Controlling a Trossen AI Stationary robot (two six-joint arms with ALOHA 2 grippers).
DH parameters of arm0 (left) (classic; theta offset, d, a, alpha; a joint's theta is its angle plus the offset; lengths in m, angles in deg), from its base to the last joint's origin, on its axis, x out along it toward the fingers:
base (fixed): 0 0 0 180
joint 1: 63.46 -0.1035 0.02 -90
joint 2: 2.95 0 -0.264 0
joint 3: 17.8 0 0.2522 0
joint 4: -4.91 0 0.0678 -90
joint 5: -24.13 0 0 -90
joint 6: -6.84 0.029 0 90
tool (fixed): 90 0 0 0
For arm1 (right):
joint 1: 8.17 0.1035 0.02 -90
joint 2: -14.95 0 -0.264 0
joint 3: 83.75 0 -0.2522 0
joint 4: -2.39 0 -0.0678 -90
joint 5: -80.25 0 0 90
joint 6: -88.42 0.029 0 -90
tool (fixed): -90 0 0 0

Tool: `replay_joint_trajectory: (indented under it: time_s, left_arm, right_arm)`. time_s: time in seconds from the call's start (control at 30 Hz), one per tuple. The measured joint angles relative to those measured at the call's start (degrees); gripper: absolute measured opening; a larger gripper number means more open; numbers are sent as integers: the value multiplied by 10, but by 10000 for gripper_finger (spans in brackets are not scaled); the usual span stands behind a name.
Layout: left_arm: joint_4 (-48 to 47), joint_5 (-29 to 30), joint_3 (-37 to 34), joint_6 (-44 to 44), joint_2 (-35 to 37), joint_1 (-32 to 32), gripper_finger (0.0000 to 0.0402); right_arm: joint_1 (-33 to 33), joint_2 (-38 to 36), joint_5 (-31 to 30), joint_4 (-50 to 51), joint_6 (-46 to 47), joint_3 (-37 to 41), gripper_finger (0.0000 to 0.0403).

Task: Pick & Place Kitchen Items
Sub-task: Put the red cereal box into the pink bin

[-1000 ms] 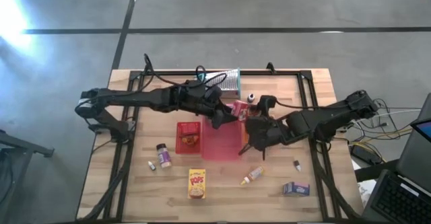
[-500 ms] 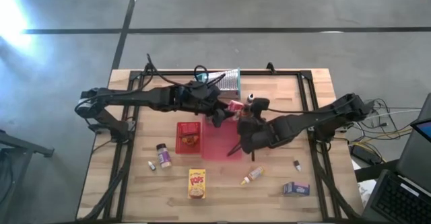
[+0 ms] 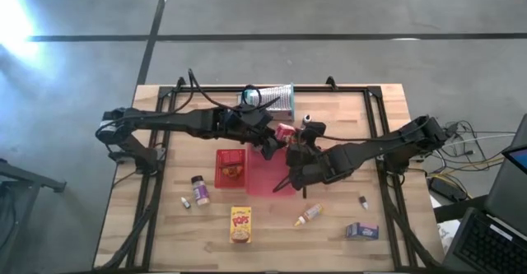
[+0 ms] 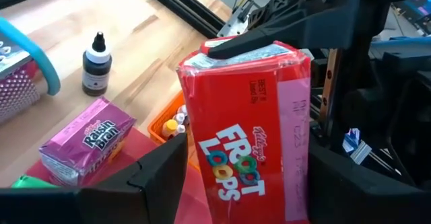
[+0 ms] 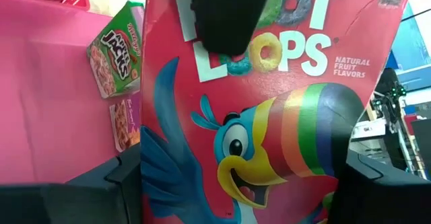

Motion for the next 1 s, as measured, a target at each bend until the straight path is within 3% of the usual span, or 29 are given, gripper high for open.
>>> replay_joint_trajectory:
  time_s: [0.3, 0.6, 1.0]
  left_arm:
    - [4, -1, 0, 5, -2, 0, 241]
    - [6, -3, 0, 4, -3, 0, 177]
    - [-1, -4, -2, 6, -4, -2, 160]
  right_arm:
    - [0, 3, -4, -5, 0, 0, 297]
    - [0, 3, -1, -5, -5, 0, 289]
    - [0, 3, -2, -6, -17, -1, 350]
